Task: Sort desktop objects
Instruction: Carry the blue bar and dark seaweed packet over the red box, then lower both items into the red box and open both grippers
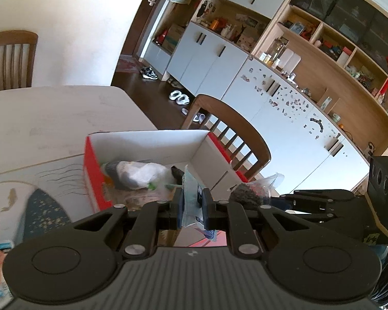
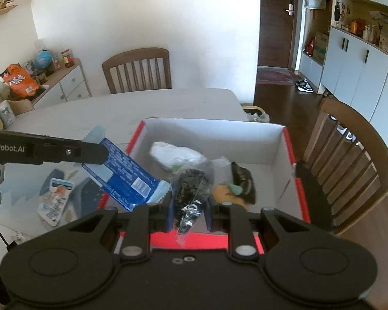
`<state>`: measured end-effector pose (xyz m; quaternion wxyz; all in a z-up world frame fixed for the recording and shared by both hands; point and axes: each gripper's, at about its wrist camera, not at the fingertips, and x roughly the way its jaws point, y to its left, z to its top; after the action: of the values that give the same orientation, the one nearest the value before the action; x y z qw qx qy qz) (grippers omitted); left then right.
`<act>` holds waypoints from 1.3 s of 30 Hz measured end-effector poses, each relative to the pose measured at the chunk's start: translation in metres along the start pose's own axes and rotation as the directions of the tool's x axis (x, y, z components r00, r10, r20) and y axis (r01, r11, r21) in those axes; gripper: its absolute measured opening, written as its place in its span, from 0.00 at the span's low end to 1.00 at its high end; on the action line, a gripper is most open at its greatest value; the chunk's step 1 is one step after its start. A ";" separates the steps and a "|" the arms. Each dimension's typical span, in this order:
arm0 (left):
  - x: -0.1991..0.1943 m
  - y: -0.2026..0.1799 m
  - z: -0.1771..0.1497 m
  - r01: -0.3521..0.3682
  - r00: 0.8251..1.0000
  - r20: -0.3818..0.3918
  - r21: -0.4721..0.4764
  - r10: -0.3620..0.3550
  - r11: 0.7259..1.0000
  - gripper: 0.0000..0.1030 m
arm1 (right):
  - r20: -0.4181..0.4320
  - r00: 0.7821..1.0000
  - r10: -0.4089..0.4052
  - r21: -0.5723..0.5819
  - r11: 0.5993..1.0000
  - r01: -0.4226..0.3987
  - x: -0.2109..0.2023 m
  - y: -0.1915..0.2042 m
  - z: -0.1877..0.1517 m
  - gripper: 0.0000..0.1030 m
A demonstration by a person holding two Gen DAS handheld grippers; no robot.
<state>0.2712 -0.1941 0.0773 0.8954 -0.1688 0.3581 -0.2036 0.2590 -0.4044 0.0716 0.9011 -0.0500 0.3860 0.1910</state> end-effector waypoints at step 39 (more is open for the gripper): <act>0.152 -0.018 -0.008 -0.055 0.968 -0.243 0.051 0.066 0.997 0.13 | -0.145 0.984 -0.099 -0.113 0.990 0.083 0.120 -0.078 0.038 0.21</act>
<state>0.3612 -0.2843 -0.0071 0.8538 -0.1120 0.4660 -0.2032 0.3905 -0.4306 0.0075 0.8734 -0.1298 0.4393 0.1654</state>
